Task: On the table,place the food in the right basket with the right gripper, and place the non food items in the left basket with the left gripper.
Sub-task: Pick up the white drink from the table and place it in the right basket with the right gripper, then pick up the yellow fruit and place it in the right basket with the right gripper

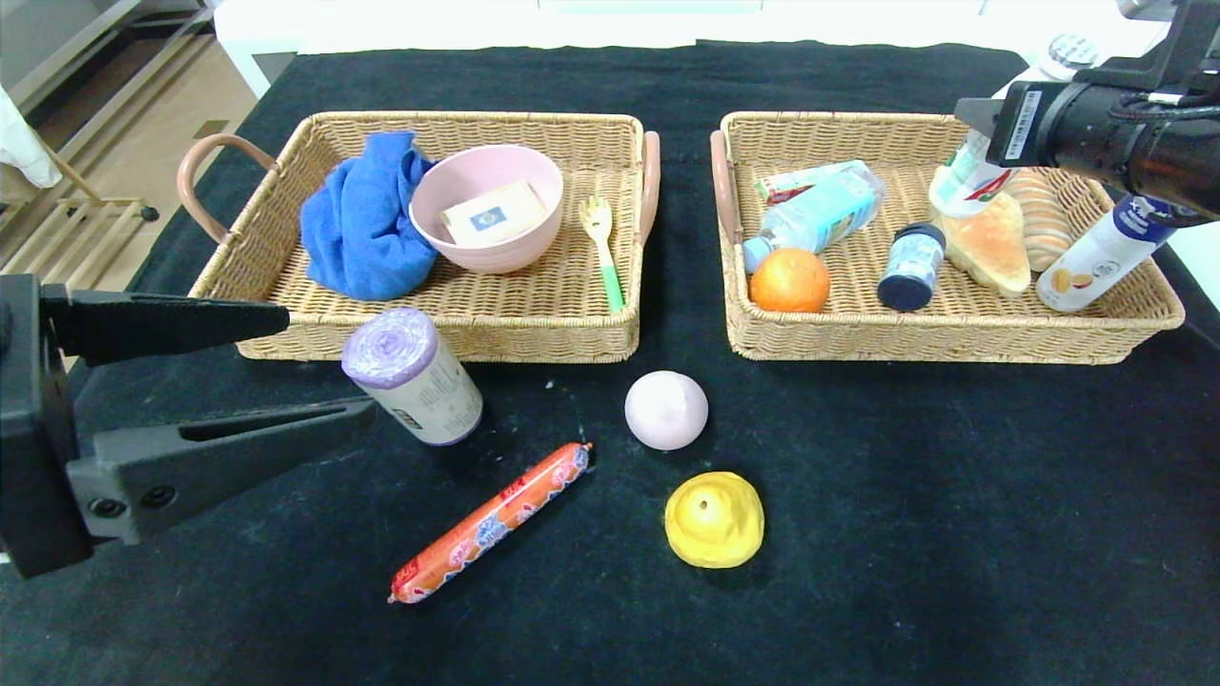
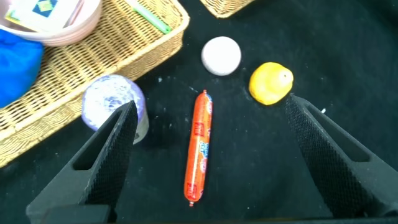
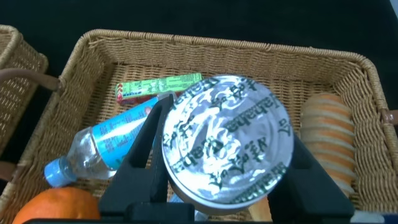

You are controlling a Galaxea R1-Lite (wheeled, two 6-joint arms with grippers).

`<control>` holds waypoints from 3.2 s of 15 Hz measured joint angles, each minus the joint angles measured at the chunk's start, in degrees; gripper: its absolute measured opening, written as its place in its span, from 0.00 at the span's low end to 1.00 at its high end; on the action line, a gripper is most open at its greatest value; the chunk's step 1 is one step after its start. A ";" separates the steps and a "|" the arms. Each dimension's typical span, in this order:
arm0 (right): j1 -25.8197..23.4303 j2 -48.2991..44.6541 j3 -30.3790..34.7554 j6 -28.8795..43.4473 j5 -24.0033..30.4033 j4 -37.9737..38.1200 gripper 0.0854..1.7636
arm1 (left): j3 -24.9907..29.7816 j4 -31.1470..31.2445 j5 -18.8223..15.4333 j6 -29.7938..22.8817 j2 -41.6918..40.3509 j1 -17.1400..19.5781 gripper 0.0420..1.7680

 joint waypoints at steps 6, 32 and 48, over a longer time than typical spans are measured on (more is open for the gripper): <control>-0.68 6.97 -7.56 0.09 0.00 -0.07 0.49 | 0.06 -0.01 -0.01 0.00 0.00 -0.24 0.97; -0.88 7.41 -9.08 0.78 0.41 1.06 0.93 | 0.04 -0.11 0.00 -0.02 -0.09 -0.48 0.97; 7.36 -9.74 10.00 -1.21 5.62 3.86 0.96 | -0.05 -0.30 0.00 -0.02 -0.09 -0.57 0.97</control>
